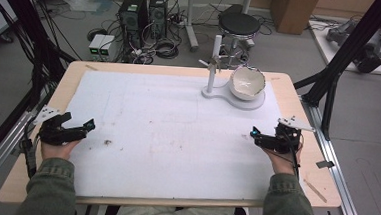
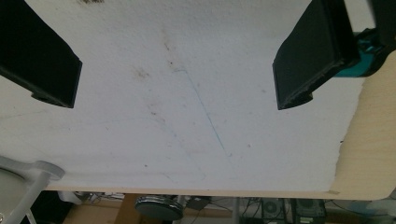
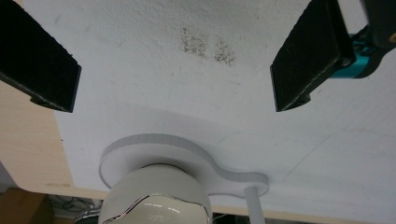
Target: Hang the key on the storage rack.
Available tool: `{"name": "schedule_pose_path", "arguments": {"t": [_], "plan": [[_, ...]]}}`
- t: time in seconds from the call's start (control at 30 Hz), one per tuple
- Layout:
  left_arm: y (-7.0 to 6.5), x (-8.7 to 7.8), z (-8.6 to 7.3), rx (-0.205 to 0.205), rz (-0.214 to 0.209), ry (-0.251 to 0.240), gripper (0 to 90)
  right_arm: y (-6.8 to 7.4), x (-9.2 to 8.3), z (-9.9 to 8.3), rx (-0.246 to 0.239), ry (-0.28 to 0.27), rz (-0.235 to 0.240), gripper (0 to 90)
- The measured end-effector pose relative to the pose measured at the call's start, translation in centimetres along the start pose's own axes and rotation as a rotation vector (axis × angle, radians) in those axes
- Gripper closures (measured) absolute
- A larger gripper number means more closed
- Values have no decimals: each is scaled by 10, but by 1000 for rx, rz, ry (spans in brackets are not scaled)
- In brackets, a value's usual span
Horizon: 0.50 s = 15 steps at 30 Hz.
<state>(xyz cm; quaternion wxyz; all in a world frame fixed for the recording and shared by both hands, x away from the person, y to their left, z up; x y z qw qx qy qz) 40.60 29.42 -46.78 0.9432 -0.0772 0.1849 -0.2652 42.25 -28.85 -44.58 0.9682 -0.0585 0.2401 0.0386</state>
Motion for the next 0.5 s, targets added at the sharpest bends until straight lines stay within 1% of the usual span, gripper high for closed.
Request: {"name": "schedule_pose_path", "arguments": {"t": [0.07, 0.2, 0.23, 0.3, 0.4, 0.5], "plan": [[0, 0, 0, 0, 1, 1, 17, -3, -1, 0, 10, -31, -15, 6], [-2, -2, -2, 7, 1, 10, 17, -4, -4, -2, 29, -81, -24, 6], [-3, -2, -2, 9, -1, 7, 17, -3, -4, -4, 32, -79, -18, 6], [-3, -2, -2, 10, -1, 9, 17, -2, -4, -5, 12, -76, -14, 6], [-4, 0, -3, 14, -1, 15, 17, 0, -4, -4, 0, -88, 4, 7], [-4, 0, -4, 18, -2, 20, 17, 1, -4, -4, 2, -89, 23, 6]]}}
Point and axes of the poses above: each handheld gripper's, and its own axes: x roughly forward along the jaws, z roughly out of its top, y roughly to its left, the point moved 10 cm from there along x, roughly forward along the jaws, and after that the axes turned 12 degrees about -z, right-handed, at the moved point
